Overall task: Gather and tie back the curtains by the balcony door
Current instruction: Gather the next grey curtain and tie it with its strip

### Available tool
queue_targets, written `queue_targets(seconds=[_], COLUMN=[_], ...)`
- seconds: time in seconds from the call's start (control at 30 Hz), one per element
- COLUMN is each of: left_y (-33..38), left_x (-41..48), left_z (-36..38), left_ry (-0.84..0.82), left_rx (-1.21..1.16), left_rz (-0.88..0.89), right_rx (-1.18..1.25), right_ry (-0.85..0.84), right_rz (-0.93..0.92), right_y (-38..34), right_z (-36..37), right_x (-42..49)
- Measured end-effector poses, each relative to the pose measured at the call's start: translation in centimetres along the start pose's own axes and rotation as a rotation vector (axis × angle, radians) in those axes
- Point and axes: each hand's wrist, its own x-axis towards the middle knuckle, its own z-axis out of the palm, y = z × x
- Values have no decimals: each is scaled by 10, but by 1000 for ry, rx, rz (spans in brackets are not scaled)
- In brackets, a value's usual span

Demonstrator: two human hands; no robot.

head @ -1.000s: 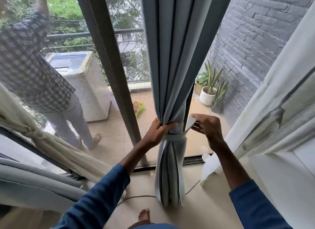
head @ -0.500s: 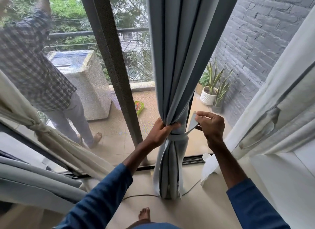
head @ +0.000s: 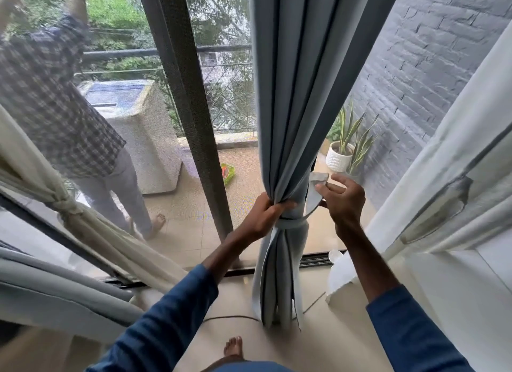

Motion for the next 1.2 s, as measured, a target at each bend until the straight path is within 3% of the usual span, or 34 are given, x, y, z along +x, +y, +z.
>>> queue_targets(seconds=[0.3, 0.47, 0.57, 0.67, 0.77, 1.03, 1.2], left_y=[1, 20, 30, 31, 32, -20, 8], left_x=[4, 11, 10, 12, 11, 32, 19], left_z=[-5, -12, -12, -8, -4, -4, -8], left_ry=[-16, -47, -91, -52, -5, 50, -7], left_rx=[98, 311, 192, 81, 39, 158, 200], left_rz=[-85, -260, -379, -436, -420, -347, -309], right_rx=[91, -2, -4, -59, -152, -407, -631], right_ry=[44, 206, 223, 172, 120, -120, -222], right_rz=[-102, -382, -624, -888, -1006, -1111, -1078], right_y=[-27, -39, -44, -37, -22, 2, 2], right_z=[-11, -15, -9, -4, 2, 0, -1], right_x=[-9, -36, -53, -61, -59, -56, -52])
